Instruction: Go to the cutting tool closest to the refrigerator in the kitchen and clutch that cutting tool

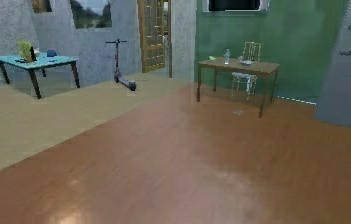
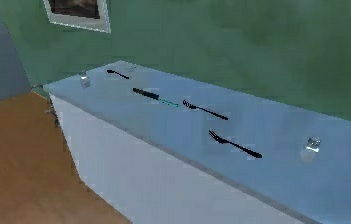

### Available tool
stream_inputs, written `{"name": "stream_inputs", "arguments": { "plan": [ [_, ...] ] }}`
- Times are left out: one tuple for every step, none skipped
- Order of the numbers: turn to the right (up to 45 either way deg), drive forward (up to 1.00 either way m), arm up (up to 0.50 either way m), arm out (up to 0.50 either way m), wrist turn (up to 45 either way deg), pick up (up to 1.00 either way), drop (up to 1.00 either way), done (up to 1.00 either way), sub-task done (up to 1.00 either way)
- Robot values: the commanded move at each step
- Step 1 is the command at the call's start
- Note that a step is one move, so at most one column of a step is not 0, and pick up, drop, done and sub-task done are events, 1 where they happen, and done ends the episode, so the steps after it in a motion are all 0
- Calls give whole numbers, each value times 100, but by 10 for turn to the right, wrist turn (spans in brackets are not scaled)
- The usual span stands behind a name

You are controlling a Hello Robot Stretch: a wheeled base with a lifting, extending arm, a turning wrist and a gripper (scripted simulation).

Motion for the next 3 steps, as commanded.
{"name": "stream_inputs", "arguments": {
  "plan": [
    [450, 0, 0, 0, 0, 0, 0, 0, 0],
    [300, 0, 0, 0, 0, 0, 0, 0, 0],
    [0, 35, 0, 0, 0, 0, 0, 0, 0]
  ]
}}
